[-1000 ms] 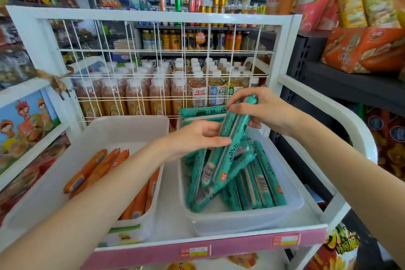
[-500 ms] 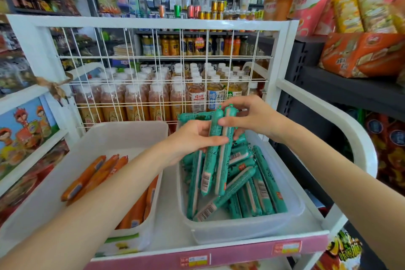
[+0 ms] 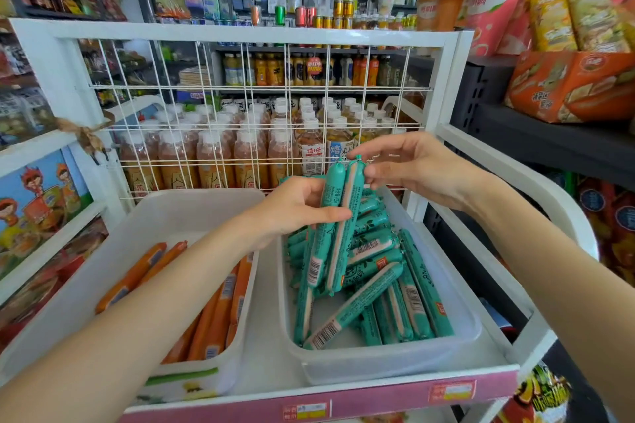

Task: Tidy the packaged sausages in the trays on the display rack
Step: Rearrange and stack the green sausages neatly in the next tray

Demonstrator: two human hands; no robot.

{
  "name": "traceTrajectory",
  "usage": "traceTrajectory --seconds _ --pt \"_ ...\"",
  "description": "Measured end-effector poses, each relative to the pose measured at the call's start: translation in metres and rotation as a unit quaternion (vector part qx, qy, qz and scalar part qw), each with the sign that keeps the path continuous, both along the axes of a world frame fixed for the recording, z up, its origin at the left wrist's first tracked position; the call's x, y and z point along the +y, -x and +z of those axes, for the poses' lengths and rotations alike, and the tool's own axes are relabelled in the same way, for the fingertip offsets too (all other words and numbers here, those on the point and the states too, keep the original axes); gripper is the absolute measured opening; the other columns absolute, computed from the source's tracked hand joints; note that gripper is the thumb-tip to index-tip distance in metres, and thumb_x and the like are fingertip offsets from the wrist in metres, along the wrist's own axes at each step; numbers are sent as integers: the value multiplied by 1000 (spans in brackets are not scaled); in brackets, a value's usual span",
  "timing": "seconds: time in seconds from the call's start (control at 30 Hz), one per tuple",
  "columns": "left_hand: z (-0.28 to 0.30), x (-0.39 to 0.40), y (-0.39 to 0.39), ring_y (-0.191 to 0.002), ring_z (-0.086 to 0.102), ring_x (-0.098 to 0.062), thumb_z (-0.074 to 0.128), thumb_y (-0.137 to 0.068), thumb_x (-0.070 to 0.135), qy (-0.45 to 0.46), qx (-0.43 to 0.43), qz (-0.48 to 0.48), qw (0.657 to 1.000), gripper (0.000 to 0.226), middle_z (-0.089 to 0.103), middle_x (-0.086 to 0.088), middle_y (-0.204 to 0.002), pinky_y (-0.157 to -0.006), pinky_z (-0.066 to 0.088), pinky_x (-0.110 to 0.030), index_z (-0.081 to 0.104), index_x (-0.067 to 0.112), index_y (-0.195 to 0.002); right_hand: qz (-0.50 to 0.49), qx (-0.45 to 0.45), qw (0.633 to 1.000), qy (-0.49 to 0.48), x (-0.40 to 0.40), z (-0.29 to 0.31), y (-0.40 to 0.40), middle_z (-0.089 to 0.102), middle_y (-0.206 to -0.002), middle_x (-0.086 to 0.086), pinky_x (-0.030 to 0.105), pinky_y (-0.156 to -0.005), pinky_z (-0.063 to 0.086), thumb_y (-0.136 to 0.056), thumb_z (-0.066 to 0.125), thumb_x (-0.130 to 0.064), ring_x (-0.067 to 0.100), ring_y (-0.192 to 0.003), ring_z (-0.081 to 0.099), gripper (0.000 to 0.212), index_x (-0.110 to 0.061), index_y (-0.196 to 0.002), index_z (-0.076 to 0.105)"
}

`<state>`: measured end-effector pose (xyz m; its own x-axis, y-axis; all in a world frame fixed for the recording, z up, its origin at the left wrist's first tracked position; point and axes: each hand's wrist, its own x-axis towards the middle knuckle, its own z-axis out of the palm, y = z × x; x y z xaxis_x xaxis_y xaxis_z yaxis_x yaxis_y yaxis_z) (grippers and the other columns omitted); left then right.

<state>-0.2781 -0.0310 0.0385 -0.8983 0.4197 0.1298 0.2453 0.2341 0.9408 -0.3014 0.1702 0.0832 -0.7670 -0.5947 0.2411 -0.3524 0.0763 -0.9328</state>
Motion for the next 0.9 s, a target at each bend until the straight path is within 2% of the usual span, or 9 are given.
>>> traceTrajectory --seconds 0.1,0.17,0.33,0.4,0.5,0.57,0.73,0.9 --pt "1 -1 1 -87 67 -6 67 -79 8 3 11 2 1000 24 70 5 -96 -78 54 -20 64 22 -99 -27 43 999 -13 -2 -2 3 69 -90 5 27 -80 54 -66 67 -12 26 -87 61 26 -10 -92 67" --pt "1 -2 0 -83 67 -2 67 -79 7 2 23 5 1000 24 69 8 -93 -76 53 -16 64 23 -97 -45 61 997 -12 -2 -3 5 68 -88 7 27 -80 54 -65 69 -12 28 -86 61 22 -10 -87 66" --pt "2 -5 2 -82 67 -1 68 -79 10 30 51 23 998 22 69 9 -92 -78 53 -18 65 20 -99 -61 98 993 10 -6 -2 5 64 -82 6 20 -70 52 -64 71 -6 13 -74 62 13 -7 -74 62" --pt "2 -4 2 -80 67 -1 68 -79 10 47 59 18 997 21 69 9 -91 -78 54 -19 65 19 -97 -60 152 986 -43 -6 3 5 63 -83 5 20 -71 52 -71 69 2 8 -72 62 18 -11 -80 61" --pt "2 -4 4 -82 67 -5 68 -79 12 78 60 13 995 20 70 3 -93 -80 54 -22 65 15 -99 -30 229 959 -164 -6 11 5 56 -94 3 19 -77 51 -78 64 8 6 -79 58 46 -24 -110 58" --pt "2 -4 6 -89 68 -11 68 -79 13 91 57 15 994 24 70 -3 -98 -83 54 -26 65 11 -103 -13 249 948 -196 -6 12 6 54 -102 4 15 -78 48 -80 62 8 3 -82 54 52 -30 -114 57" --pt "3 -4 5 -90 68 -12 68 -79 14 85 40 8 996 22 70 -1 -98 -83 54 -26 64 16 -100 -25 240 957 -160 -7 8 9 56 -102 1 20 -79 50 -78 63 9 14 -85 56 44 -22 -110 62" --pt "3 -2 7 -82 68 -7 68 -79 14 100 56 12 993 16 69 5 -90 -80 54 -23 64 21 -93 -39 231 963 -132 -9 7 11 57 -98 2 29 -79 54 -76 66 9 19 -85 58 39 -24 -96 67"
